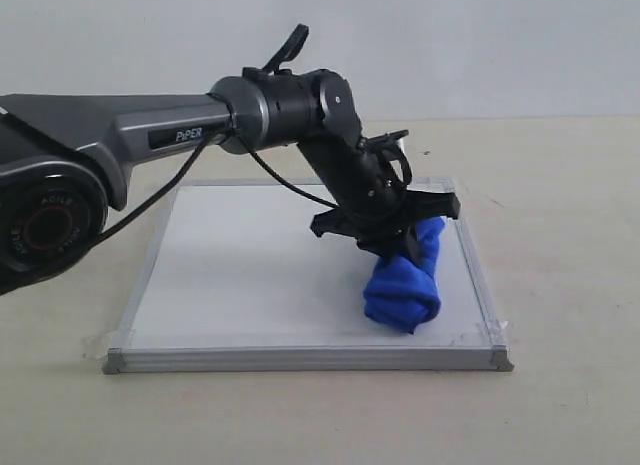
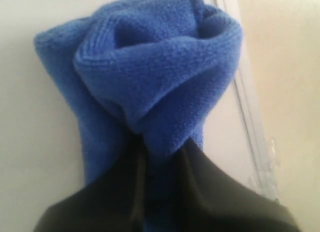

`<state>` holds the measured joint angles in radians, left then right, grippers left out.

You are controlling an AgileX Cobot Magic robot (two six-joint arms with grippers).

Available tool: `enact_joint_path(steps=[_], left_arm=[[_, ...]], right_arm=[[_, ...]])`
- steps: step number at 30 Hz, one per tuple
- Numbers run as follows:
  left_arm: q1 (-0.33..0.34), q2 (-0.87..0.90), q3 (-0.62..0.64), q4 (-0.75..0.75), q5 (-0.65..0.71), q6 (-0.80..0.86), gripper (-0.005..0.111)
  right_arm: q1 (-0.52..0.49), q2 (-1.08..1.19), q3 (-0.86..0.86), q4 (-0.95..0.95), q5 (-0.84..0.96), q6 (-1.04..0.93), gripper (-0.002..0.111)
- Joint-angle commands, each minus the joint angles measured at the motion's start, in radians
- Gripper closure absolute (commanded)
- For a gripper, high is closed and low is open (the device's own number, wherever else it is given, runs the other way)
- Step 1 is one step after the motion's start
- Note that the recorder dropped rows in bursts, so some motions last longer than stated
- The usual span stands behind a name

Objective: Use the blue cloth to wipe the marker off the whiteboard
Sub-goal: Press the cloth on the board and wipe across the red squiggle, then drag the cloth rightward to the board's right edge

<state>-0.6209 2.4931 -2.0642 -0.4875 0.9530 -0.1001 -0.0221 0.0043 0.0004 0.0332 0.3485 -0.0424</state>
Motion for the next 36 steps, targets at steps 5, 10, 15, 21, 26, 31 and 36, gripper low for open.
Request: enact_joint_path(steps=[5, 10, 15, 21, 26, 31, 36], left_arm=[[0.147, 0.009, 0.005, 0.302, 0.186, -0.235, 0.102], [0.067, 0.009, 0.005, 0.068, 0.094, -0.067, 0.102], [-0.019, 0.009, -0.028, -0.031, -0.085, -0.035, 0.102], [-0.053, 0.009, -0.102, -0.055, -0.192, -0.159, 0.102], [-0.078, 0.009, -0.165, -0.055, -0.230, -0.208, 0.102], [-0.095, 0.009, -0.194, -0.055, -0.299, -0.267, 0.102], [-0.099, 0.027, -0.194, -0.079, -0.308, -0.267, 0.102]], right_arm=[[-0.007, -0.004, 0.000, -0.003, -0.006, -0.001, 0.109], [-0.007, -0.004, 0.000, -0.003, -0.006, -0.001, 0.109], [-0.007, -0.004, 0.000, -0.003, -0.006, -0.001, 0.109], [-0.007, -0.004, 0.000, -0.003, -0.006, -0.001, 0.109], [-0.007, -0.004, 0.000, -0.003, -0.006, -0.001, 0.109], [-0.007, -0.004, 0.000, -0.003, -0.006, -0.001, 0.109], [-0.007, -0.004, 0.000, -0.003, -0.008, -0.001, 0.109]])
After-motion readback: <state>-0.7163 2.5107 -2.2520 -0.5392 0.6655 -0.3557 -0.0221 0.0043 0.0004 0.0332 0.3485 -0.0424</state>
